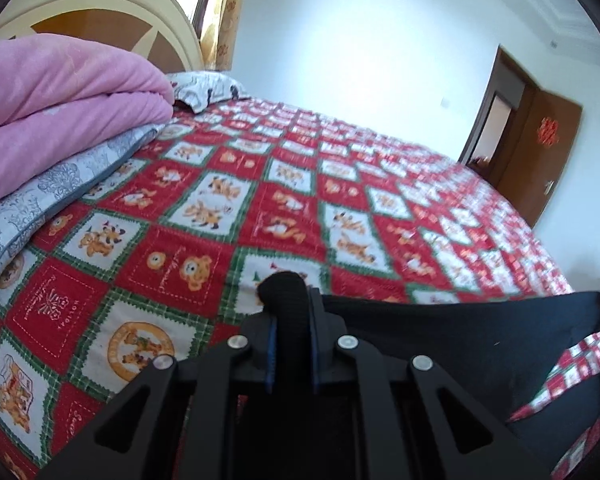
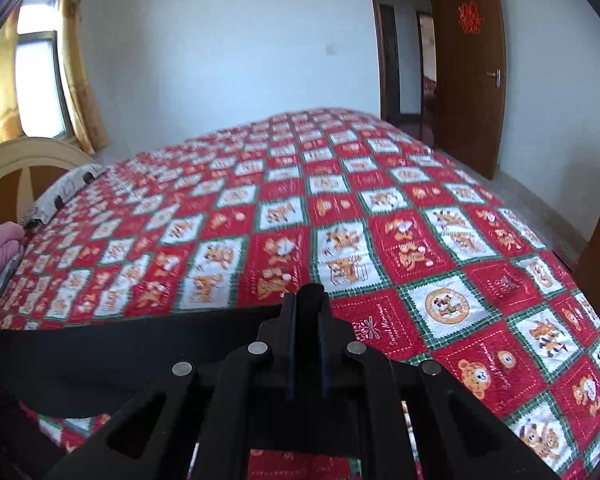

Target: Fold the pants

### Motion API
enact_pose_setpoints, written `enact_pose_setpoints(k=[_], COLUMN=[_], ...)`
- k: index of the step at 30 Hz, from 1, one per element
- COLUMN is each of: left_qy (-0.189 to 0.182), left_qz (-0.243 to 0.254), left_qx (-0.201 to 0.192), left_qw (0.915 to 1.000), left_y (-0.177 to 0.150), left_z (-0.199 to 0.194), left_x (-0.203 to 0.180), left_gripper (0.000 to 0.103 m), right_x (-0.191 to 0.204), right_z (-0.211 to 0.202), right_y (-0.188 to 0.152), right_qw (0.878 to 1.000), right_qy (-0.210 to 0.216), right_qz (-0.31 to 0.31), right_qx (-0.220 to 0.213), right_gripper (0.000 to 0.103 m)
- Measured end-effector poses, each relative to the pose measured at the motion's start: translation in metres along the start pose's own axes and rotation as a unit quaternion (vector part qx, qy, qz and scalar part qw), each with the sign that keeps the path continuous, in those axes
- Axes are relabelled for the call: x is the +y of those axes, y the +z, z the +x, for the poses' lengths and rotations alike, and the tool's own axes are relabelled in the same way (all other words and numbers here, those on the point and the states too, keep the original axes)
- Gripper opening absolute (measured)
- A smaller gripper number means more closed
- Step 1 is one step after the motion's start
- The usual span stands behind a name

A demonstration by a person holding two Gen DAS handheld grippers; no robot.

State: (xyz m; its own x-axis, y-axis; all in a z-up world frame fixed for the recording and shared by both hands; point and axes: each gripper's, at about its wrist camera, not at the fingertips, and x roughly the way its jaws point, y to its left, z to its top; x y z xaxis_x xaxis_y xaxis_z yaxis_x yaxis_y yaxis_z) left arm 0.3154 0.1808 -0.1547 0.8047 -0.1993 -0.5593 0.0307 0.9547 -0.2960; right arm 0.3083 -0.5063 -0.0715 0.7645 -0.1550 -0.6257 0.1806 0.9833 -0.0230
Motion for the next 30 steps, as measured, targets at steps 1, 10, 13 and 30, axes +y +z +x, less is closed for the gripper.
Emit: enact_pose_setpoints(k=[1, 10, 13, 30], left_qy=[-0.009, -0.067, -0.077, -0.122], left_qz=[-0.002, -0.002, -0.007, 0.021], left_qx=[-0.009, -0.064, -0.069, -0.028], left_qw=[0.9999, 0.9957, 0.9946, 0.9919], left_y=[0.0, -0.018, -0.032, -0.115], left_z=[-0.005, -0.053, -0.063, -0.09], left_x=[0.0, 0.007, 0.014, 0.034], left_gripper=[0.013, 0.013, 0.013, 0.016], right_x=[-0.002, -0.024, -0.037, -0.081], right_z=[-0.008, -0.088, -0.108, -0.154], right_y=[-0.002, -0.029, -0.05, -0.164], right_qw=[1.0, 0.993, 0.991, 0.992], right_qy=[0.006, 0.062, 0.07, 0.104], right_qz=[0.003, 0.029, 0.039, 0.066], right_qx=[-0.008, -0.096, -0.105, -0.038], right_gripper=[0.009, 0.009, 0.009, 0.01])
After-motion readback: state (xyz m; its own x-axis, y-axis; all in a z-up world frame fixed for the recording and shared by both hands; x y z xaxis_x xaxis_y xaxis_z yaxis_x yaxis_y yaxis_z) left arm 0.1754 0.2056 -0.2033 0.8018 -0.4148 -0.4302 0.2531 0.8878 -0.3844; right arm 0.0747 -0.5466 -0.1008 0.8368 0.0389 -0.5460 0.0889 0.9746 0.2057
